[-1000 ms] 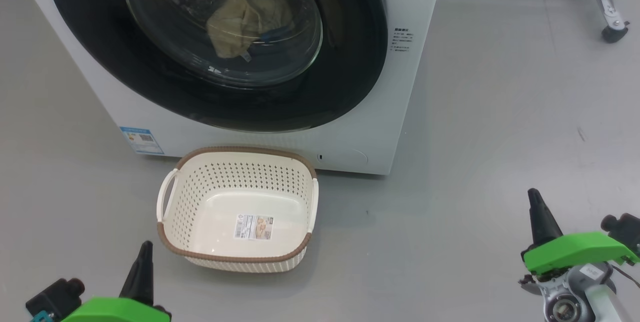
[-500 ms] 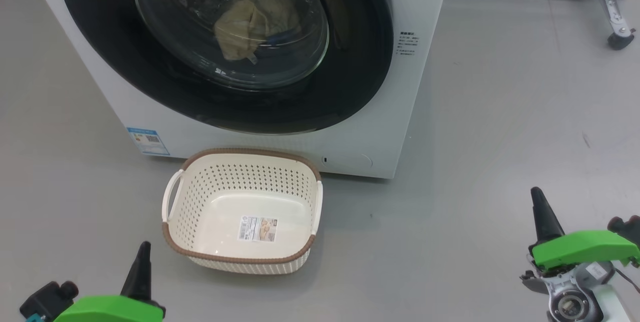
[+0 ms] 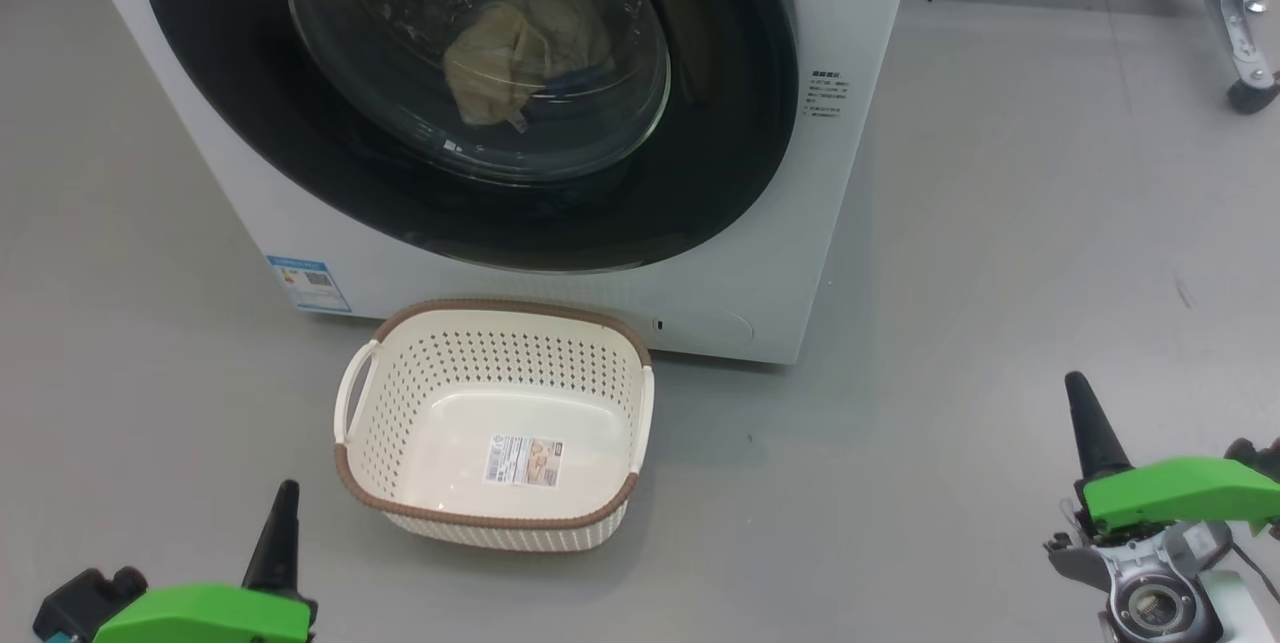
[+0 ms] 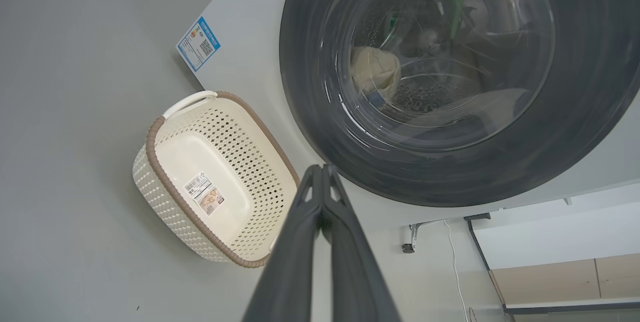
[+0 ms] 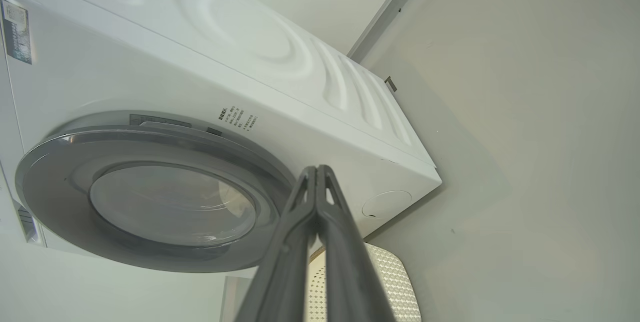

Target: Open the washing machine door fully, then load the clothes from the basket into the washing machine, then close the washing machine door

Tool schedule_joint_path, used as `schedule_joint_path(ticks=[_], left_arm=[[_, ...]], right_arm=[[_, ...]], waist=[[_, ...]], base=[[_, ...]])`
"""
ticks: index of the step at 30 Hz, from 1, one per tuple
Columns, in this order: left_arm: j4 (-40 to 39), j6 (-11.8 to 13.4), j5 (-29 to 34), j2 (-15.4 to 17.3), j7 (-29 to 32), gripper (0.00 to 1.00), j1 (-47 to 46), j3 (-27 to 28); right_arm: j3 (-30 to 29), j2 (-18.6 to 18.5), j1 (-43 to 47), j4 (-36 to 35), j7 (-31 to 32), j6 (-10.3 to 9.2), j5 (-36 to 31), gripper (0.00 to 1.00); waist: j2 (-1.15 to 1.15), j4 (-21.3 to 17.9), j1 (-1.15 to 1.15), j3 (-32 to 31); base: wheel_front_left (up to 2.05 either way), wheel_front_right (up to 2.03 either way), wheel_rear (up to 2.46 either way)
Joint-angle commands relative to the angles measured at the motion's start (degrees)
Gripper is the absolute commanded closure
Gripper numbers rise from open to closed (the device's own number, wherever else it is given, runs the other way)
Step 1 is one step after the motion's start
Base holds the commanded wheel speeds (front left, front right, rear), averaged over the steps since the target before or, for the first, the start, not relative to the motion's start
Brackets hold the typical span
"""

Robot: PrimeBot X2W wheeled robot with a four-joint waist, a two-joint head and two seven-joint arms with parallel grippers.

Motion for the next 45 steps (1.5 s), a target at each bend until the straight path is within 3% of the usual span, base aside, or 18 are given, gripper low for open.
schedule_joint_path(ticks=[1,45], left_arm=[[-2.1,0.0,-1.6,0.3,0.6,1.0,-3.0,2.1],[-3.1,0.0,-23.8,-3.6,8.1,1.0,-3.8,8.5]], right_arm=[[0.0,-0.3,-1.6,-2.5,0.5,-0.1,1.7,1.0],[-4.0,1.5,-0.8,-5.6,8.0,-0.15,23.7,1.0]], waist=[[0.0,0.1,0.0,-0.1],[0.0,2.7,0.0,-2.0]], base=[[0.0,0.0,0.0],[0.0,0.0,0.0]])
